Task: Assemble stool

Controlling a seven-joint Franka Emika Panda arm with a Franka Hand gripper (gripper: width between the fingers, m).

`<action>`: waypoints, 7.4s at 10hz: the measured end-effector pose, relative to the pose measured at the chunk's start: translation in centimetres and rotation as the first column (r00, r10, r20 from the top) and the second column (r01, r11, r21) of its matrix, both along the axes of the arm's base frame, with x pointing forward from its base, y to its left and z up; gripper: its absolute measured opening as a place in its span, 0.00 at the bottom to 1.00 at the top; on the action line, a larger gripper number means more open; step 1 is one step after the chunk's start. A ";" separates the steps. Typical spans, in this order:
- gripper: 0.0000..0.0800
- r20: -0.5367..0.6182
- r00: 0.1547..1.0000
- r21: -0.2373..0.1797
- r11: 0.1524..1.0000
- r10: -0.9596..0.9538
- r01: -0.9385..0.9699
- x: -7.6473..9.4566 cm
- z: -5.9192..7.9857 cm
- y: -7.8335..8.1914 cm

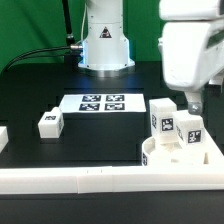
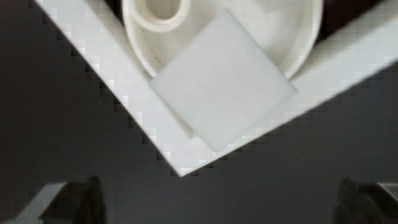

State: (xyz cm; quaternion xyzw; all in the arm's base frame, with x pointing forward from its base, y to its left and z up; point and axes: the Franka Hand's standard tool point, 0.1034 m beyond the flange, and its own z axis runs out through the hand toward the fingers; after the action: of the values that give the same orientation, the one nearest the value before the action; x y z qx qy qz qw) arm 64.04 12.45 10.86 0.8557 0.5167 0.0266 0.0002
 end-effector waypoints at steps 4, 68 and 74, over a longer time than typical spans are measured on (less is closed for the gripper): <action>0.81 -0.016 0.942 -0.043 0.941 0.336 -0.336 0.0 -1.5 -0.6; 0.42 -0.063 0.044 0.011 0.044 -0.997 0.999 -2.0 -2.4 -0.3; 0.42 -0.106 -0.369 -0.014 -0.369 -0.923 0.929 -2.0 -2.4 0.2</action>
Offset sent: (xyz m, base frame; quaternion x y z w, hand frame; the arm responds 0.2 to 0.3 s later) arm 0.0063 0.0030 -0.0089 0.0226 -0.0058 -0.2484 0.9684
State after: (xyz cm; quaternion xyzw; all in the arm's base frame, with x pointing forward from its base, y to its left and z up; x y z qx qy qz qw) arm 62.02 12.64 8.48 0.9076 -0.4188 0.0049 -0.0307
